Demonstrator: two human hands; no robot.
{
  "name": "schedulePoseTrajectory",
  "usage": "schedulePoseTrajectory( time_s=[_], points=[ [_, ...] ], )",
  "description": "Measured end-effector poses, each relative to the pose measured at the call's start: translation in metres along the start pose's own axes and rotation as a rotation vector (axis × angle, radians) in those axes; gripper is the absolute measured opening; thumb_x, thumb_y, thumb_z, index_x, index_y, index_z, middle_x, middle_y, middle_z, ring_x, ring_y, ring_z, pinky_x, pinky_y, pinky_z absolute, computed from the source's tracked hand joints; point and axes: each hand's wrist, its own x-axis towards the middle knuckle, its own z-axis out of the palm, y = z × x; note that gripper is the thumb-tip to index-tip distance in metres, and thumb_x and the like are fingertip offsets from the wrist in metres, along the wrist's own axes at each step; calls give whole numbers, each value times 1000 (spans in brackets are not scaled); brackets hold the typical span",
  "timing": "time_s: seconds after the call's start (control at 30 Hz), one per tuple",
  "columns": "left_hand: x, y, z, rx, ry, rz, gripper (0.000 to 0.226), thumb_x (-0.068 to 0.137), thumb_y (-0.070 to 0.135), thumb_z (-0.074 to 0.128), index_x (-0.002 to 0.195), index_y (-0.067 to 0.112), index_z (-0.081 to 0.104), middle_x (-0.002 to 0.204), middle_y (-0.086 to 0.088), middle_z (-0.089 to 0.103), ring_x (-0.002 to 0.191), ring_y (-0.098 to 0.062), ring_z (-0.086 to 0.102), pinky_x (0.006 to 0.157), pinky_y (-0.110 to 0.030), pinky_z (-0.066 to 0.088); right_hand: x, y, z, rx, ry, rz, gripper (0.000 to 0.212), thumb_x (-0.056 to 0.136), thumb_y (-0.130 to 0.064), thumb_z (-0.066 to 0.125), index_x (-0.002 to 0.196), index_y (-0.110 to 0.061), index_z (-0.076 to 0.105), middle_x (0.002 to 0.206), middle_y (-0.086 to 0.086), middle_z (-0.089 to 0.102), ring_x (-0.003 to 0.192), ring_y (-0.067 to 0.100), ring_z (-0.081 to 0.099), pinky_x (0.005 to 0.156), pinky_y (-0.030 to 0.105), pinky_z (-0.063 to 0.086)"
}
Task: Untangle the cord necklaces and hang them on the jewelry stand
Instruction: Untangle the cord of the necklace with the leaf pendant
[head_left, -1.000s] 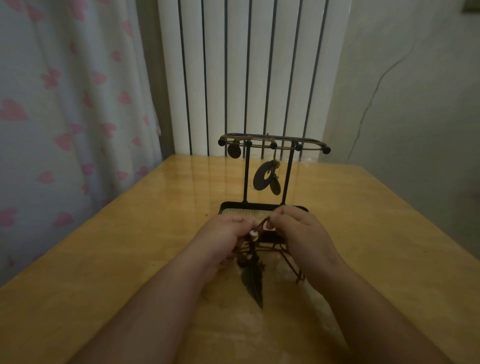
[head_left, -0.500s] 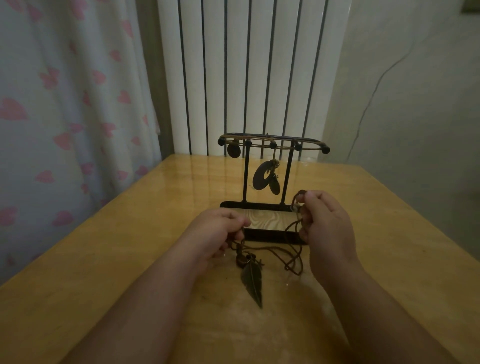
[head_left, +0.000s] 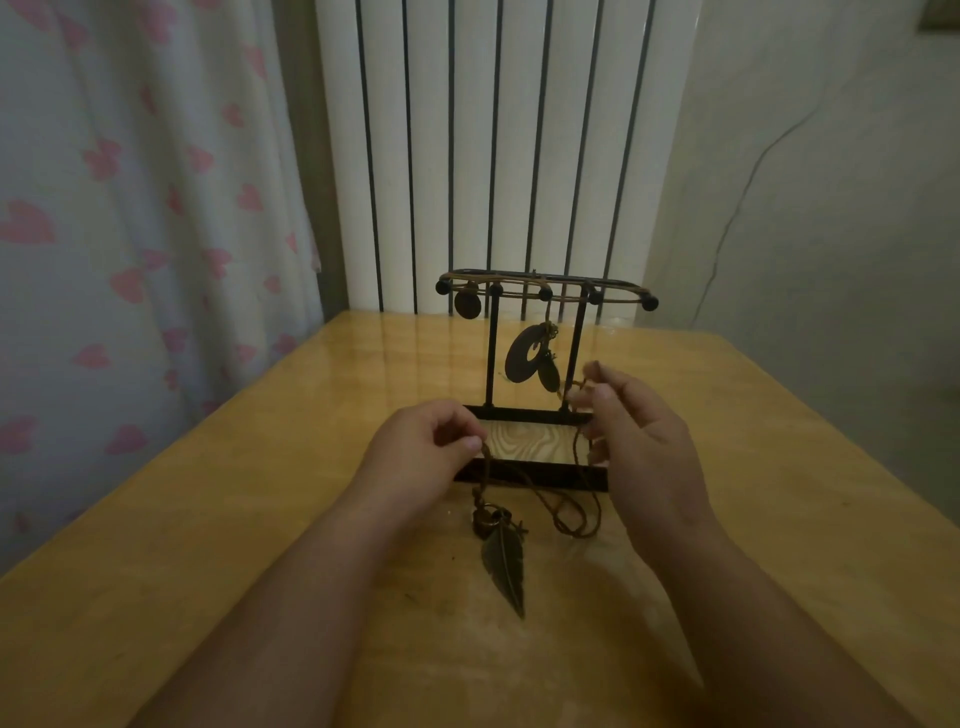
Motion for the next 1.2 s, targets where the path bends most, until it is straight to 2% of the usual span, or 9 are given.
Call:
schedulePoseTrajectory(
  time_s=[0.13, 0.27, 0.4, 0.6, 0.73, 0.87, 1.03, 1.1, 1.2],
  points=[
    [0, 0, 0, -24, 10, 11, 20, 91, 13, 65, 89, 33, 68, 97, 10, 68, 99, -8, 62, 86, -29, 52, -1, 6, 4, -353, -92, -22, 47, 98, -31, 50, 144, -29, 39, 139, -9, 49, 122, 14, 51, 97, 43, 52],
    [-1, 1, -1, -19, 16, 35, 17, 91, 15, 65, 90, 32, 69, 94, 14, 66, 94, -2, 59, 75, -19, 46, -3, 8, 1, -441, -88, -18, 19, 97, -28, 52, 113, -27, 61, 109, -7, 60, 104, 12, 58, 87, 38, 56],
    [-1, 3, 0, -17, 31, 59, 15, 92, 17, 64, 92, 32, 69, 93, 14, 66, 91, -1, 59, 68, -16, 43, -4, 8, 5, -499, -165, -43, 11, 94, -27, 56, 90, -37, 60, 94, -17, 58, 90, 3, 55, 76, 25, 52],
    [-3, 4, 0, -95, 32, 102, 19, 92, 17, 64, 86, 35, 68, 91, 15, 66, 90, 1, 59, 68, -15, 42, -15, 10, 22, -496, -368, -2, 24, 90, -45, 60, 111, -35, 65, 85, -14, 62, 77, 2, 59, 66, 19, 49],
    [-3, 4, 2, -115, 28, 116, 18, 91, 18, 65, 88, 35, 68, 92, 16, 66, 90, 1, 59, 68, -14, 43, -18, 4, 23, -385, -428, 26, 11, 92, -38, 59, 98, -33, 68, 82, -10, 64, 77, 5, 61, 66, 20, 48],
    [-1, 1, 2, -82, 58, 117, 10, 92, 23, 64, 92, 32, 69, 86, 13, 66, 79, 2, 59, 58, -9, 44, -13, -3, 17, -184, -298, 102, 16, 96, -28, 53, 90, -21, 66, 90, 1, 67, 86, 17, 64, 72, 29, 57],
    [5, -3, 0, -42, 67, 29, 15, 92, 31, 63, 79, 26, 68, 76, 2, 64, 74, -14, 58, 61, -24, 39, -4, -10, 2, -7, -99, 211, 22, 101, -25, 44, 95, -12, 61, 87, 0, 64, 82, 15, 61, 54, 18, 51],
    [7, -5, -2, -81, 77, -12, 16, 91, 33, 65, 80, 23, 70, 79, -2, 68, 78, -17, 61, 62, -25, 39, -2, -11, -3, 157, -7, 244, 23, 102, -27, 42, 95, -16, 60, 74, -2, 65, 73, 18, 62, 62, 30, 52],
    [8, -11, -4, -168, 105, -145, 25, 88, 34, 68, 73, 15, 68, 61, 4, 64, 59, -11, 57, 54, -23, 37, -1, -13, -9, 368, 89, 265, 20, 102, -28, 42, 97, -17, 58, 59, -1, 50, 53, 17, 46, 53, 31, 41]
  ],
)
